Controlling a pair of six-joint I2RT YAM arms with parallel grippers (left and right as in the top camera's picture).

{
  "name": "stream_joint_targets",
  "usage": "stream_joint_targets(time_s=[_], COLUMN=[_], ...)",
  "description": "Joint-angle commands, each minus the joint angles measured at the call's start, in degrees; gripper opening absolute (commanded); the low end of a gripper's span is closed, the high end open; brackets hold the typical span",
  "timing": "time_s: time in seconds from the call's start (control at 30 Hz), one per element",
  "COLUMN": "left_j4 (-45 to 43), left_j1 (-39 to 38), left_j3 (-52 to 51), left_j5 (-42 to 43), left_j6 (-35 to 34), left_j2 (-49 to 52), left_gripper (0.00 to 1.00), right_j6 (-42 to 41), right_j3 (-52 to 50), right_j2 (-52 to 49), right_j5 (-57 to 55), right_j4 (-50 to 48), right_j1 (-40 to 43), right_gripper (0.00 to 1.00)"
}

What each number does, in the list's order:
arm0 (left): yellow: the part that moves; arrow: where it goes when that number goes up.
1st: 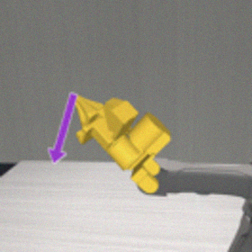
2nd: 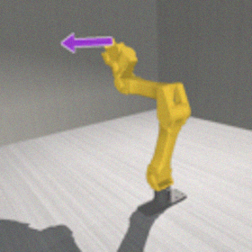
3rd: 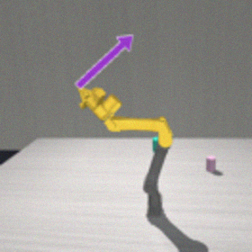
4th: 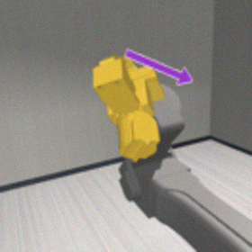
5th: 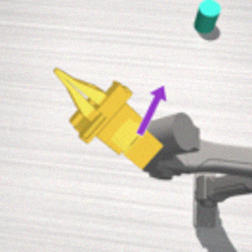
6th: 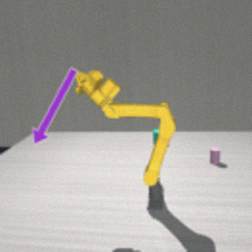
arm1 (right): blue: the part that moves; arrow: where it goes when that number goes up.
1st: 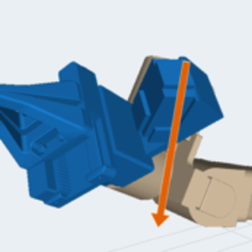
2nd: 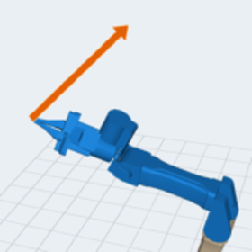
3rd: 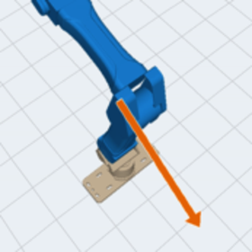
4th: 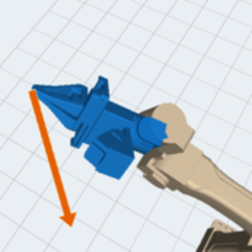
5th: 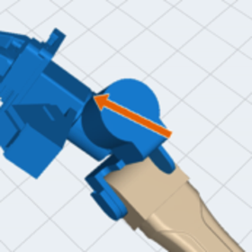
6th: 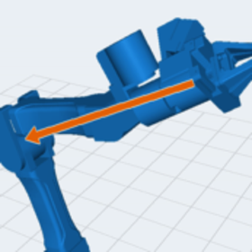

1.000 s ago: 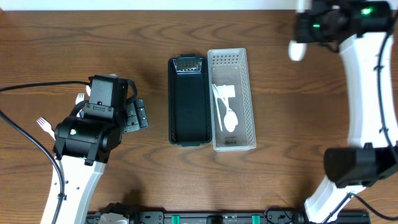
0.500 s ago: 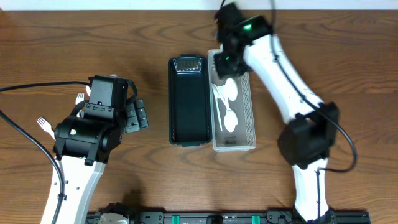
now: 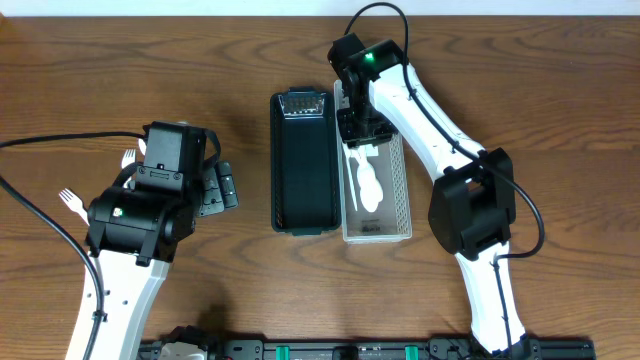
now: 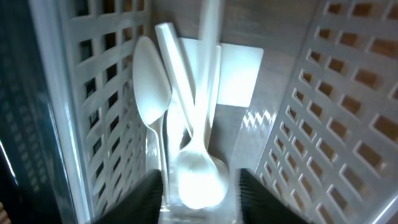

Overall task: Pack container
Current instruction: 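Drop the last spoon into the white basket and withdraw right arm, then move the left gripper over the white spoon among forks and grasp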

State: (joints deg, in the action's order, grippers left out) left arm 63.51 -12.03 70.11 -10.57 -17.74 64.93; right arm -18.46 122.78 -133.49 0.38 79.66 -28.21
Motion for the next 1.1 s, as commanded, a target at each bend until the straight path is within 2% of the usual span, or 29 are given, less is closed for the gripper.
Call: stream_joint_targets(time_s=[0.0,0.1,0.27,0.4,0.5,0.63,0.8,1.07], left_j4=[0.33,1.14,2.56,1.73,-0.22,-3.48,-7.30,-11.72], left_j1=[0.13,0.13,3.23,11.56,18.71,24.33,25.79,25.83], left_j3=[1.36,3.28,9.16,12.41,13.09,13.07,13.07,13.05], left_j5=[-0.63,-0.66,-0.68,-0.68,-0.46,3.37,4.61,9.25], left_j6=[1.84,2.25,2.25,2.43,2.45,2.93,2.60,2.60], left_j2=[-0.44,-0.85,0.44,4.87,10.51,19.54,31.17,42.36], left_gripper=[0.95,0.95,0.95,0.95,0.95,0.95,0.95,0.95], right_j6=[2.01,3.41,7.43,8.94,9.35,10.29,11.96,13.42], right_j3=[0.24,0.50,3.04,4.04,4.04,4.04,3.91,3.91], right_j2=[2.62,5.88,12.94,19.06,22.80,25.27,24.87,24.83], right_j5=[-0.61,-0.59,-0.61,-0.61,-0.59,-0.59,-0.61,-0.63], right_j4=[-0.20,-1.29,-2.10,-2.08,-1.05,1.86,4.87,5.38], right_j1=[1.01,2.95,7.41,12.41,16.85,21.51,24.52,25.24], right_gripper=[0.54,0.60,0.62,0.71,0.73,0.72,0.73,0.72])
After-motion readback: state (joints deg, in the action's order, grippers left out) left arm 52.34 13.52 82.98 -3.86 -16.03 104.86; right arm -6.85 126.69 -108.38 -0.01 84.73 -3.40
